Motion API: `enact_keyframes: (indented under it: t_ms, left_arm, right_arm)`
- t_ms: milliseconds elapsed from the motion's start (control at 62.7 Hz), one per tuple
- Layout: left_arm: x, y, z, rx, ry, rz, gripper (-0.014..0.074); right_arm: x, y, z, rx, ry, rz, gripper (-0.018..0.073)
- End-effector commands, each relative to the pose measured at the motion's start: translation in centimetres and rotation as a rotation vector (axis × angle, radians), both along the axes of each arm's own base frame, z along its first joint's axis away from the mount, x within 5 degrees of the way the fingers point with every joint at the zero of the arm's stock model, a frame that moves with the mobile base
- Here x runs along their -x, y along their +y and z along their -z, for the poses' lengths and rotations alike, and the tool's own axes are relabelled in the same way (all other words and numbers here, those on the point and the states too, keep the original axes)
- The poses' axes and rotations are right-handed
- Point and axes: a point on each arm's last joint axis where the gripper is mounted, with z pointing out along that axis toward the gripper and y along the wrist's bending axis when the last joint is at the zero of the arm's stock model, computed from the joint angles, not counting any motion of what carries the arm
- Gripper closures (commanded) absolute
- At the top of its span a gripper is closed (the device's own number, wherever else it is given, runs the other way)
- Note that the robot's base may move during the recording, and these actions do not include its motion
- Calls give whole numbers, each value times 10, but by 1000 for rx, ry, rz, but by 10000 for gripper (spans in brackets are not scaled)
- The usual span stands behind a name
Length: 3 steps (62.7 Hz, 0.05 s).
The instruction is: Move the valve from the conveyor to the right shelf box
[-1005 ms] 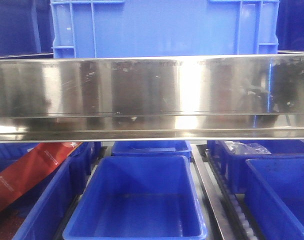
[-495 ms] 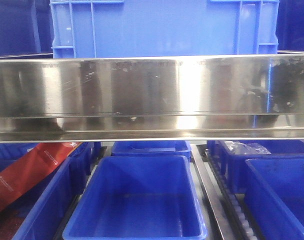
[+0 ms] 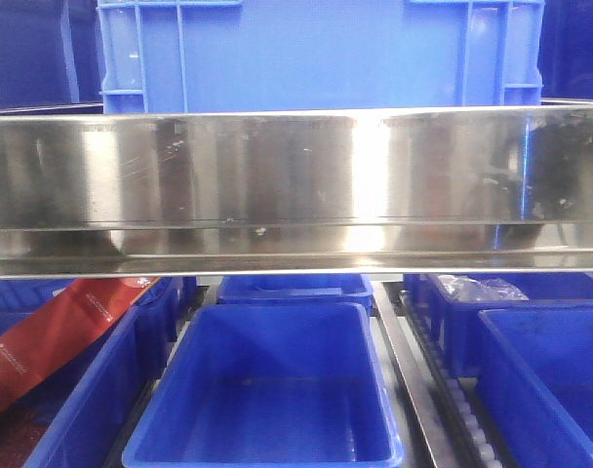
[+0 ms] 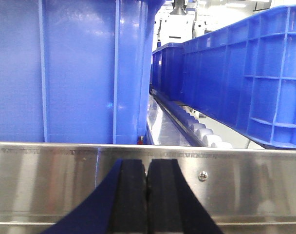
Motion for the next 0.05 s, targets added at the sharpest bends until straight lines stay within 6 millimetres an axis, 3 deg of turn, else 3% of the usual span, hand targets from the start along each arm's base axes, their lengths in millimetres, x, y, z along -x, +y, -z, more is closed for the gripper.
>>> enact_keyframes:
  t_ms: [0,32]
  left_arm:
    - [1,0,-3,9,-33,-4,707]
    - [1,0,-3,9,-33,-4,707]
  right_arm:
    - [0,-1,-2,4,-26,8,727]
    - [0,-1,-2,4,-26,8,727]
